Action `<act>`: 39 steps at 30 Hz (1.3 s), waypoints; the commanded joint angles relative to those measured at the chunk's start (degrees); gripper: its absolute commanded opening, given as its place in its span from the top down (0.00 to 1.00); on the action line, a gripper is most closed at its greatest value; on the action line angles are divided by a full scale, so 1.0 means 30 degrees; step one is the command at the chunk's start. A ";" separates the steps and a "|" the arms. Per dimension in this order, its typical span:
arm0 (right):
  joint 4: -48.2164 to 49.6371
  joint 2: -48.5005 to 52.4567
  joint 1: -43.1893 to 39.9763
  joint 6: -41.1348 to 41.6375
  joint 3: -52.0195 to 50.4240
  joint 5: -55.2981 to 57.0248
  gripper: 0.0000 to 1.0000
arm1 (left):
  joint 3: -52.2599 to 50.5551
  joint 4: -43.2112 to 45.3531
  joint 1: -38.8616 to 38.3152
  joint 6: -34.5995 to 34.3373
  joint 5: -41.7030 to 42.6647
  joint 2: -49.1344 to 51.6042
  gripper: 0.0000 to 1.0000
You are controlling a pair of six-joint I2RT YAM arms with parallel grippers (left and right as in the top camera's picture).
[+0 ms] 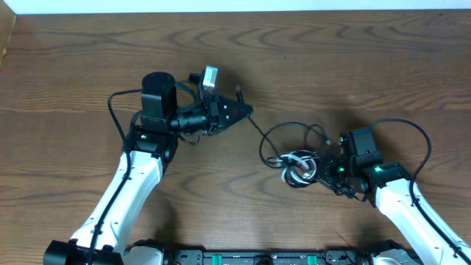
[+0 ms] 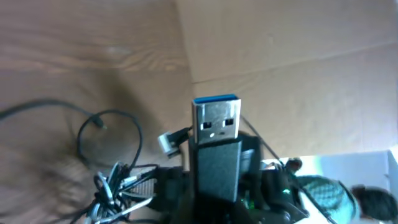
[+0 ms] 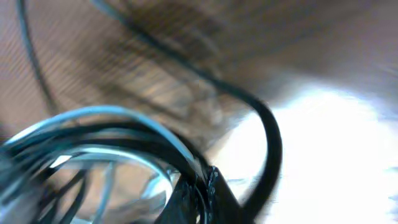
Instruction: Untangle cables
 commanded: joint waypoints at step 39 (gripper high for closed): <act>-0.2645 0.0109 -0.0087 -0.4218 0.0481 -0.1683 0.53 | 0.0401 -1.2852 -1.0236 -0.1370 -1.5708 0.2696 0.53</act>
